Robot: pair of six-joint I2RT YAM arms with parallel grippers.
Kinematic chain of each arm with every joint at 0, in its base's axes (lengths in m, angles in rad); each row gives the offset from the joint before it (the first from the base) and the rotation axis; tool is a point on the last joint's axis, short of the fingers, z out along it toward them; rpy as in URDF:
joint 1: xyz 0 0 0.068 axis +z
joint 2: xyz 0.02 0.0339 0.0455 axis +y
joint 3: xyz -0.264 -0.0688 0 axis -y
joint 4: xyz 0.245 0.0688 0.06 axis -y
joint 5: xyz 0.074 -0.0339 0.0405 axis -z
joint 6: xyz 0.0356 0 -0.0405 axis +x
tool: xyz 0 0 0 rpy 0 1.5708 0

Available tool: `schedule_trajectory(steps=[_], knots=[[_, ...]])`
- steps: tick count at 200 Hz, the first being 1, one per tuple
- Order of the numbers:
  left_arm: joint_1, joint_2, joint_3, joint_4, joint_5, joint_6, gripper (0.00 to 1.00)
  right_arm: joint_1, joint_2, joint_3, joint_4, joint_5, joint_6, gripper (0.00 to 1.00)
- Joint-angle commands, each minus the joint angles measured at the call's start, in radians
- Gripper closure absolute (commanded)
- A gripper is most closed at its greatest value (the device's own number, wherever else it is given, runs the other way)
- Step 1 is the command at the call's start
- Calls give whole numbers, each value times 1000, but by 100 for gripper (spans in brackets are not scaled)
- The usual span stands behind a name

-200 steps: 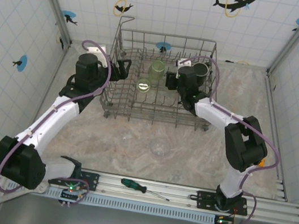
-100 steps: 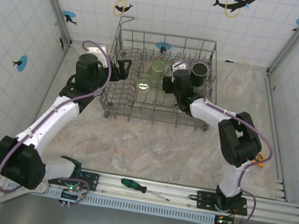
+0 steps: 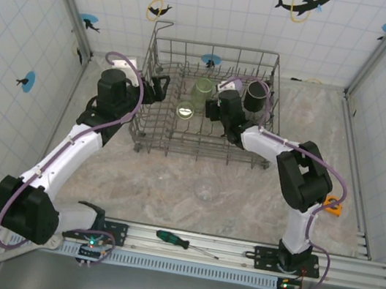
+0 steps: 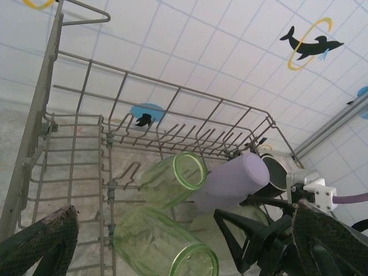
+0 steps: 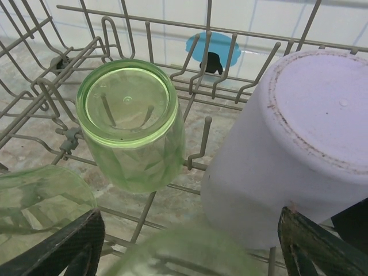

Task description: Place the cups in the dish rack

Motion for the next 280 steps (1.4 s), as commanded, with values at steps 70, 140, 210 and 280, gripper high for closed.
schedule_trajectory(steps=[70, 140, 210, 280], knots=[[5, -21, -8, 21, 1, 3, 3, 42, -9, 47, -24, 64, -28, 6], [7, -9, -8, 23, -14, 0, 2, 43, -121, 53, -120, 100, 15, 0], [16, 6, -8, 16, -14, -12, 2, 42, -352, -45, -246, 30, 126, 0], [-35, -59, -8, -32, -163, 24, 2, 29, -615, -220, -405, -41, 244, 0]])
